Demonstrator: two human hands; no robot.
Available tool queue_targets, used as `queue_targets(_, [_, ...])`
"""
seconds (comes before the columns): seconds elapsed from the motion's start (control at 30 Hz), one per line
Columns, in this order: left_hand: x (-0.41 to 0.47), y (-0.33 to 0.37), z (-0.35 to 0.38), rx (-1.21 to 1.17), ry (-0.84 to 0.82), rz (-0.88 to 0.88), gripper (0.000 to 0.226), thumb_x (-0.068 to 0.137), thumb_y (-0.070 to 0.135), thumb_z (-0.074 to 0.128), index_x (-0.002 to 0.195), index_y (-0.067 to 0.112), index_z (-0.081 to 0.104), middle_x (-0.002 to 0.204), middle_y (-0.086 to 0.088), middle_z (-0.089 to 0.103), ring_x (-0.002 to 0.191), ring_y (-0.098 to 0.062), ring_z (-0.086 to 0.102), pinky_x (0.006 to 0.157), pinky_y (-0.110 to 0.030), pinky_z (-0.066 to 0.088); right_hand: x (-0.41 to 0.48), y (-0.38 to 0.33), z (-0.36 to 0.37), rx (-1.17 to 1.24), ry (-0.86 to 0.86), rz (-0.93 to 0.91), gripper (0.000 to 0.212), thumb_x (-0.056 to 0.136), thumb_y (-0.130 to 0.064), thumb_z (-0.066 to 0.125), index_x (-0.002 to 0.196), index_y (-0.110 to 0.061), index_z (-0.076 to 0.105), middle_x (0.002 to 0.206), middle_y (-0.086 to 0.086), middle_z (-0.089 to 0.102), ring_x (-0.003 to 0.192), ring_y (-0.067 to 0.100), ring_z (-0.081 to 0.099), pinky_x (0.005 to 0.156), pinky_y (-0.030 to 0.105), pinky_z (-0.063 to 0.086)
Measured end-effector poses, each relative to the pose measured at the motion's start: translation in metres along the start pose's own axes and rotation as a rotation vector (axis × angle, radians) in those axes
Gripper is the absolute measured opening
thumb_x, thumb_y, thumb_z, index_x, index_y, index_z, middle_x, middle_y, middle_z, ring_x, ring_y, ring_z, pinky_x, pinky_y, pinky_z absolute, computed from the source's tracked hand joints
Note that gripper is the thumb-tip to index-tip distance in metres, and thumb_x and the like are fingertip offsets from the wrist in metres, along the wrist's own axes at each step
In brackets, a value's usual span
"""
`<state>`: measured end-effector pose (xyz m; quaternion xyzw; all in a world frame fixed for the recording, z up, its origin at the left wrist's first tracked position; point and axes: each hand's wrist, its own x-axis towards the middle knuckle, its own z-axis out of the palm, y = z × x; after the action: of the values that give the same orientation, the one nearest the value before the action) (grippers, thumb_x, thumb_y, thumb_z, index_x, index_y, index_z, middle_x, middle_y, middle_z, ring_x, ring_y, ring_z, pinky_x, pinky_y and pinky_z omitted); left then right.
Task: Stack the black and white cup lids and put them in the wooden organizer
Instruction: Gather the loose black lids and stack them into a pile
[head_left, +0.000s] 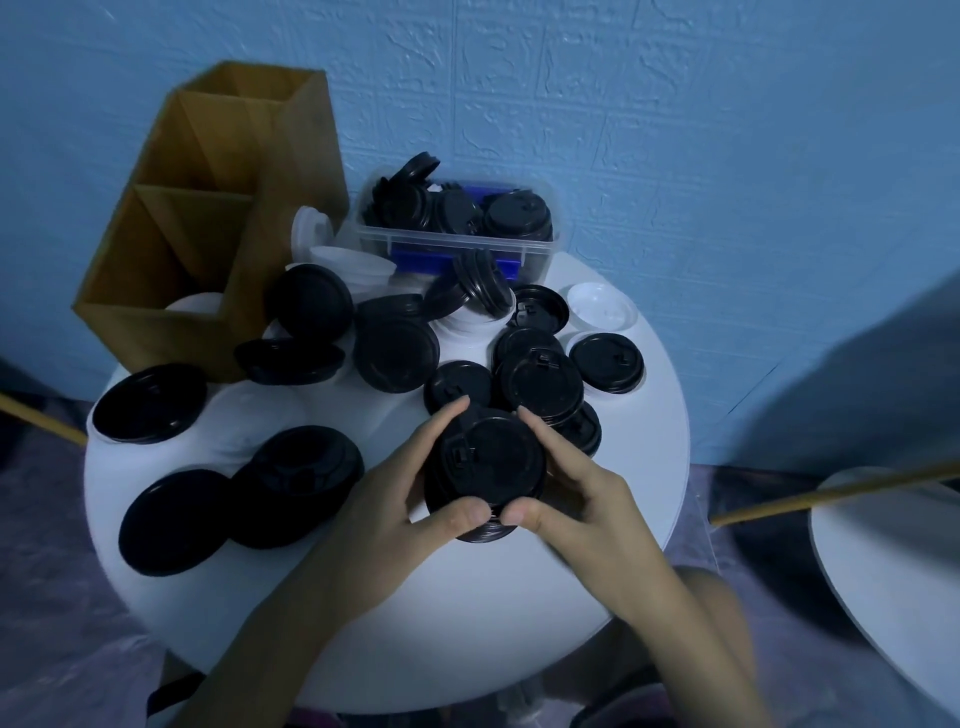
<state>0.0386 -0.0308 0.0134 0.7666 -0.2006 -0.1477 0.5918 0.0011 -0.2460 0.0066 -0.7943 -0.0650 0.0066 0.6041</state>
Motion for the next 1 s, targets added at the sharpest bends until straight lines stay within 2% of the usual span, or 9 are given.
queue_targets(0.37, [0.000, -0.005, -0.002, 0.049, -0.051, 0.011, 0.080, 0.083, 0.031, 0.071, 0.149, 0.055, 0.030, 0.142, 0.022, 0.056, 0.134, -0.001, 0.052, 0.108, -0.021, 0.044, 0.000, 0.000, -0.002, -0.023, 0.004, 0.031, 0.082, 0.079, -0.037, 0.085, 0.149, -0.039, 0.043, 0.128, -0.021, 0.067, 0.127, 0.003, 0.059, 0.111, 0.036, 0.044])
queue_targets(0.53, [0.000, -0.003, -0.002, 0.037, -0.053, 0.008, 0.079, 0.082, 0.040, 0.069, 0.148, 0.057, 0.029, 0.143, 0.022, 0.056, 0.134, -0.002, 0.051, 0.110, -0.030, 0.043, 0.004, -0.009, -0.011, -0.069, -0.035, 0.030, 0.081, 0.074, -0.049, 0.085, 0.146, -0.044, 0.047, 0.128, -0.022, 0.067, 0.127, 0.001, 0.058, 0.112, 0.036, 0.044])
queue_targets(0.63, [0.000, -0.002, -0.002, 0.027, -0.051, 0.005, 0.078, 0.082, 0.038, 0.070, 0.148, 0.055, 0.032, 0.142, 0.020, 0.057, 0.134, -0.003, 0.052, 0.111, -0.034, 0.041, 0.010, -0.014, -0.021, -0.018, 0.025, 0.034, 0.059, 0.071, -0.051, 0.081, 0.128, -0.045, 0.065, 0.113, -0.014, 0.075, 0.112, 0.004, 0.067, 0.101, 0.033, 0.050])
queue_targets(0.7, [0.000, -0.002, -0.002, 0.026, -0.049, -0.002, 0.078, 0.084, 0.031, 0.071, 0.148, 0.054, 0.033, 0.142, 0.020, 0.057, 0.134, -0.003, 0.052, 0.111, -0.034, 0.040, 0.017, -0.014, -0.029, -0.037, 0.192, 0.023, 0.034, 0.077, -0.049, 0.077, 0.110, -0.044, 0.074, 0.093, -0.008, 0.077, 0.090, 0.012, 0.071, 0.089, 0.042, 0.056])
queue_targets(0.73, [0.000, -0.002, -0.002, 0.026, -0.047, -0.008, 0.079, 0.084, 0.027, 0.071, 0.148, 0.054, 0.033, 0.142, 0.021, 0.057, 0.134, -0.002, 0.051, 0.112, -0.034, 0.039, 0.022, -0.014, -0.033, -0.132, 0.288, 0.006, 0.022, 0.082, -0.044, 0.076, 0.104, -0.041, 0.076, 0.086, -0.008, 0.075, 0.081, 0.015, 0.070, 0.085, 0.046, 0.056])
queue_targets(0.8, [0.000, -0.002, -0.001, 0.025, -0.038, -0.020, 0.080, 0.084, 0.026, 0.071, 0.148, 0.054, 0.033, 0.143, 0.021, 0.056, 0.135, -0.001, 0.050, 0.114, -0.034, 0.039, 0.032, -0.014, -0.042, -0.401, 0.435, -0.008, 0.012, 0.088, -0.038, 0.075, 0.100, -0.036, 0.075, 0.084, -0.013, 0.072, 0.076, 0.007, 0.065, 0.081, 0.036, 0.054])
queue_targets(0.87, [0.000, -0.002, -0.001, 0.024, -0.024, -0.027, 0.081, 0.080, 0.034, 0.072, 0.148, 0.055, 0.033, 0.146, 0.021, 0.053, 0.136, -0.001, 0.048, 0.116, -0.037, 0.039, 0.044, -0.017, -0.045, -0.603, 0.478, -0.004, 0.028, 0.087, -0.046, 0.074, 0.111, -0.031, 0.072, 0.099, -0.015, 0.068, 0.085, 0.002, 0.060, 0.079, 0.026, 0.046])
queue_targets(0.9, [-0.001, -0.001, -0.001, 0.021, -0.021, -0.024, 0.080, 0.080, 0.035, 0.071, 0.147, 0.056, 0.033, 0.146, 0.021, 0.053, 0.137, -0.001, 0.048, 0.116, -0.038, 0.038, 0.050, -0.017, -0.045, -0.666, 0.463, 0.012, 0.041, 0.085, -0.053, 0.072, 0.118, -0.029, 0.069, 0.108, -0.013, 0.065, 0.093, 0.002, 0.058, 0.081, 0.025, 0.043])
queue_targets(1.0, [-0.001, 0.001, 0.001, 0.017, -0.018, -0.014, 0.078, 0.081, 0.033, 0.071, 0.147, 0.055, 0.035, 0.145, 0.019, 0.054, 0.136, -0.003, 0.049, 0.115, -0.037, 0.039, 0.063, -0.015, -0.042, -0.758, 0.356, 0.125, 0.077, 0.075, -0.070, 0.069, 0.137, -0.027, 0.056, 0.130, -0.003, 0.057, 0.119, 0.020, 0.054, 0.094, 0.039, 0.048])
